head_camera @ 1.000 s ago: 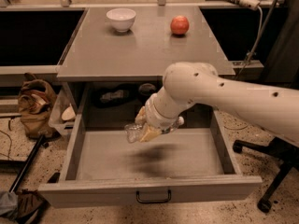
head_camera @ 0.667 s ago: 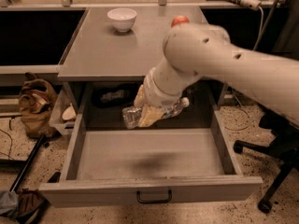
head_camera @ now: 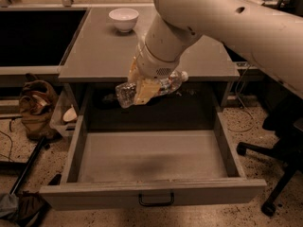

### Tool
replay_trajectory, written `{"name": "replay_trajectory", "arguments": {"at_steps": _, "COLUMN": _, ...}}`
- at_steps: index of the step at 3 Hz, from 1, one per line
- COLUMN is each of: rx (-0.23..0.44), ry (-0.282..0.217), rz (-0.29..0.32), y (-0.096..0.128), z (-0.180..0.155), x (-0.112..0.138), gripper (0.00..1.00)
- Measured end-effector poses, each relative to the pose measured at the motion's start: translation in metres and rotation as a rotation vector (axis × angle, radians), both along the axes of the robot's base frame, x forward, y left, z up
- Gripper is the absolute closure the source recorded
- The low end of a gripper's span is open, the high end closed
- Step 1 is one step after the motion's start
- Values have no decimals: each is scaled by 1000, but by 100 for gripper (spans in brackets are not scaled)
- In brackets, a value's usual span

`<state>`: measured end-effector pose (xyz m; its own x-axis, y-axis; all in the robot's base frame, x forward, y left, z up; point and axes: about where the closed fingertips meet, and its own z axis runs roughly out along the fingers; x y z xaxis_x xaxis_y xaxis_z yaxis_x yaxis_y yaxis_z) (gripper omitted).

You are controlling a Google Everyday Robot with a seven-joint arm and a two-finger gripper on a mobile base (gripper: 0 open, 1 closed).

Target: Pick water bottle from top drawer and place on counter

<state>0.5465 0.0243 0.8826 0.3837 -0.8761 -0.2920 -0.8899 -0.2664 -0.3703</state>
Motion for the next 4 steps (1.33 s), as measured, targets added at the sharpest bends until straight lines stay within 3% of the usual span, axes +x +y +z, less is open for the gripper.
{"name": "replay_trajectory", "arguments": {"at_steps": 1, "rx": 22, "ry": -72, "rz": -4, "y": -5, "z": 20, "x": 18, "gripper": 100}}
{"name": "replay_trajectory", "arguments": {"at_steps": 3, "rx": 53, "ry": -219, "rz": -98, "y": -35, "z": 68, "x": 128, "gripper": 100}}
{"name": "replay_trajectory", "arguments": {"at_steps": 4, "rx": 62, "ry": -236, "rz": -122, "y": -33, "z": 70, "x": 182, "gripper": 100}}
